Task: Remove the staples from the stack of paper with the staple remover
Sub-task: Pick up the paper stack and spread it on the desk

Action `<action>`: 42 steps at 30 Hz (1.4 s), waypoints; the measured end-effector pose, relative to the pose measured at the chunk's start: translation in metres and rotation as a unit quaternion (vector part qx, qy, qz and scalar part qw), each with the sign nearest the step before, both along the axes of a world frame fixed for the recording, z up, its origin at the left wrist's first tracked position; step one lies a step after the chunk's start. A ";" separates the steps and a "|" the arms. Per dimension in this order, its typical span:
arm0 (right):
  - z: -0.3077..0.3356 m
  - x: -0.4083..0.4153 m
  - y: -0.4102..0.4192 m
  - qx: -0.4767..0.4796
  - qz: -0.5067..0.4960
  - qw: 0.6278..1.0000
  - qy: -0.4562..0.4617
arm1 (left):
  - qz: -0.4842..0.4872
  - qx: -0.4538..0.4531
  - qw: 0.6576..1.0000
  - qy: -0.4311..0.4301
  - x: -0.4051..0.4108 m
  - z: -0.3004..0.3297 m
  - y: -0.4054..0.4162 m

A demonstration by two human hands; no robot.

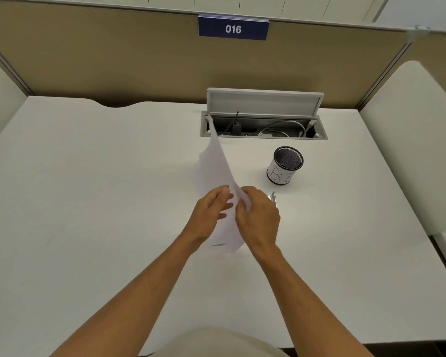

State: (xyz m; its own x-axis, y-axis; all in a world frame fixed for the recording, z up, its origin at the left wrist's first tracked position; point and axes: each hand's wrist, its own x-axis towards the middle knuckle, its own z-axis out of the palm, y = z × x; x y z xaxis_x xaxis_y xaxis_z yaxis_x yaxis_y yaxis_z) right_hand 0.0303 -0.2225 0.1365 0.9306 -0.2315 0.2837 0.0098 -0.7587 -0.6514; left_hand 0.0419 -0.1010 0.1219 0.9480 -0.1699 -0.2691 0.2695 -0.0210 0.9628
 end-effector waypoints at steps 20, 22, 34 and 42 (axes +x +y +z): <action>-0.075 -0.022 -0.007 -0.226 0.163 0.948 -0.152 | 0.284 -0.140 0.938 0.141 -0.025 -0.040 0.008; -0.086 -0.026 -0.012 -0.224 0.188 0.950 -0.108 | 0.249 -0.121 0.944 0.177 -0.035 -0.058 0.011; -0.119 -0.029 -0.040 -0.178 0.261 0.949 0.024 | 0.120 0.386 0.913 -0.048 -0.046 -0.095 0.051; -0.123 -0.023 -0.054 -0.171 0.297 0.937 0.066 | -0.103 0.500 0.841 -0.180 -0.026 -0.127 0.068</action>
